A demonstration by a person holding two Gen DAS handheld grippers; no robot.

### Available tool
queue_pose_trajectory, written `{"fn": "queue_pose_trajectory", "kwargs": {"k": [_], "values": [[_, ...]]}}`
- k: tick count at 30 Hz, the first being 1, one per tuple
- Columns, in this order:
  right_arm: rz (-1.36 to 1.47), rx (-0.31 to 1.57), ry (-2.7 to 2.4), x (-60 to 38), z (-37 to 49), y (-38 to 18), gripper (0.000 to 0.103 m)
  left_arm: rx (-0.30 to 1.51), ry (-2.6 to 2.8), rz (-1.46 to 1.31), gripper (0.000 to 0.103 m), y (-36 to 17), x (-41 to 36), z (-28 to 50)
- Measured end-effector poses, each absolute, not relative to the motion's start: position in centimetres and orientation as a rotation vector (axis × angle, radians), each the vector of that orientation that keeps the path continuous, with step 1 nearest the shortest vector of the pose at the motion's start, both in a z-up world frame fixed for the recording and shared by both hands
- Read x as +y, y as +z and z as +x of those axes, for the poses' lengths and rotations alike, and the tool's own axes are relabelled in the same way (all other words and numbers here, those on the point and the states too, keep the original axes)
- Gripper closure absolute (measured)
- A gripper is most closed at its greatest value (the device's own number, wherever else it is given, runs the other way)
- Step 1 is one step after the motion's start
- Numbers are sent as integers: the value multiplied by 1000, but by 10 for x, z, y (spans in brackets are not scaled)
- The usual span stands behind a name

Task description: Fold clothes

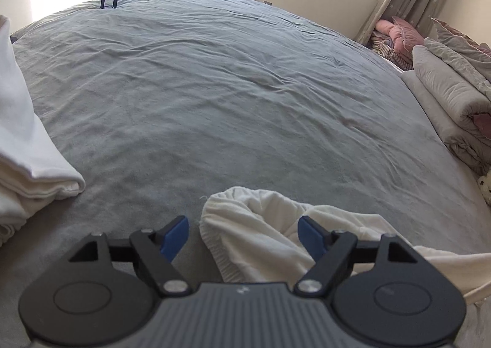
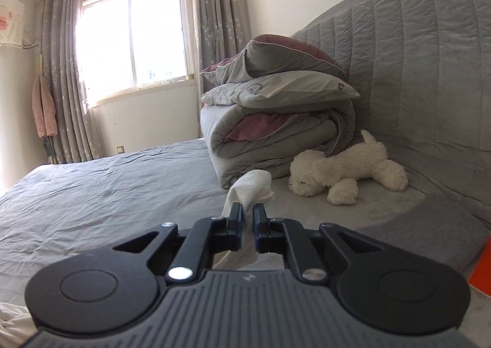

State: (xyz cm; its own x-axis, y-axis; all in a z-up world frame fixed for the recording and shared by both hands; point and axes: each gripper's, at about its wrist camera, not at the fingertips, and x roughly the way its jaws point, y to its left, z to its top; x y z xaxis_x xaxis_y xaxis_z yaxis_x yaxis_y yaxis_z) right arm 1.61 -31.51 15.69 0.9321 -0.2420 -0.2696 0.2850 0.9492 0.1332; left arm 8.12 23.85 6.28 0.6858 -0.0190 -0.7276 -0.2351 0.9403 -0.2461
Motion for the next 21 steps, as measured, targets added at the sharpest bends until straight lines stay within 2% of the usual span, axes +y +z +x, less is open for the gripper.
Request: {"fn": "queue_pose_trajectory", "kwargs": {"k": [5,11,14,18,20,21], "values": [[145,350,-499,-351,19,139,95,833,84,-344,17,59,232,74],[169,595,-402,-353,39,102,93,848,55,-338,17,54,221,71],[124,667,-362,-341,47,93,87,839,35,-357,16,52,220,71],[79,694,-305,-323,53,85,86,809,27,-338,11,53,212,76],[90,690,-235,-311,56,84,82,787,25,-334,9,53,209,84],[81,688,-195,-303,59,84,66,777,24,-335,9,53,208,89]]}}
